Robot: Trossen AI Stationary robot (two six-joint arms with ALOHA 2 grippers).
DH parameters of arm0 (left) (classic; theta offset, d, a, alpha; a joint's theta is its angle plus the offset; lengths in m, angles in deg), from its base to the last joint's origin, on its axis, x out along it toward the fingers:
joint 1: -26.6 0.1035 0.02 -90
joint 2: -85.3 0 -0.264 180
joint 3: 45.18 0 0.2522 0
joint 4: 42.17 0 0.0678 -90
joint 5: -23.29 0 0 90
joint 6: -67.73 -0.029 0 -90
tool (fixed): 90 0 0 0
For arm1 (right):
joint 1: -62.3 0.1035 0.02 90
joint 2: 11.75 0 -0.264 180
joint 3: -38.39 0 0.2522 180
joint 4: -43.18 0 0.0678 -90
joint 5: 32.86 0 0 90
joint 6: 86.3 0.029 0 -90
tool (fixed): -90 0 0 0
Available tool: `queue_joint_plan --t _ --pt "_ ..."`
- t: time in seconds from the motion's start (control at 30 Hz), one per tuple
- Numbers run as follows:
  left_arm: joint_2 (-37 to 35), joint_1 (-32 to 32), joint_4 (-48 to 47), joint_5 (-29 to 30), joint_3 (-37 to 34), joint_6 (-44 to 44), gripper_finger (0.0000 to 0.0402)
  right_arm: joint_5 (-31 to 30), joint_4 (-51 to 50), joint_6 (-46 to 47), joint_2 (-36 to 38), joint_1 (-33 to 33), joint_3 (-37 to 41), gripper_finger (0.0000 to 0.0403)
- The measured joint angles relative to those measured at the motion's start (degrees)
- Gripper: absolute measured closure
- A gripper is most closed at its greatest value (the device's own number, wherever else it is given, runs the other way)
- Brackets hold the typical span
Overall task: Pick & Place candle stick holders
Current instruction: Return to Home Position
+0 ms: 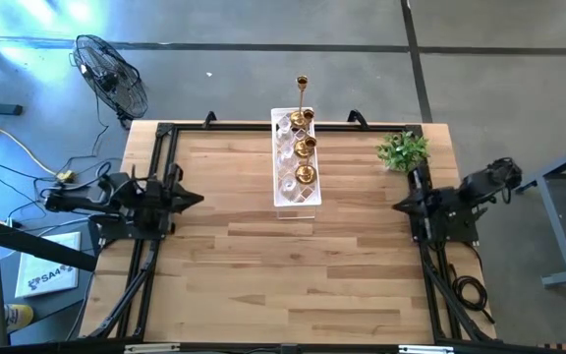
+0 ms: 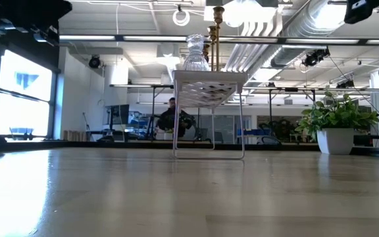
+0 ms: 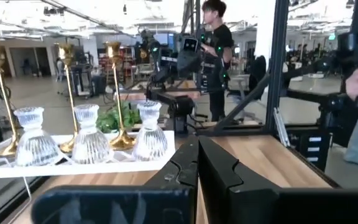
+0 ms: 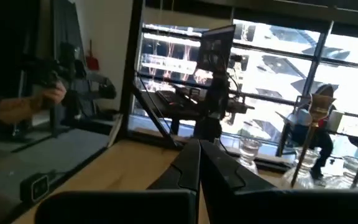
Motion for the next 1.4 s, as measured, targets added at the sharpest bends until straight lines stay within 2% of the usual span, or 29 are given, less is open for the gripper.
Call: queue_joint_plan --t 0.07,0.23,0.53,0.77,1.4 --pt "0.02 -0.02 1.03 -0.17 -1.31 0.83 0.0401 0.24 2.1 -0.05 0.1 0.0 1.76 0.0403" --pt "0.04 0.0 3.36 0.15 -4.18 1.61 0.0401 -4.07 4.03 0.31 0.14 0.0 8.08 0.0403" --pt "0.07 0.0 4.74 0.45 -6.07 3.12 0.0401 -3.85 10.87 0.12 0.16 -0.02 13.84 0.0403" --pt "0.09 0.0 5.28 3.21 -8.7 3.25 0.0401 -3.63 12.42 0.16 0.15 -0.01 15.57 0.0403" --pt "0.09 0.0 6.34 1.58 -12.01 4.43 0.0401 -0.54 13.34 3.15 0.14 -0.01 16.93 0.0403"
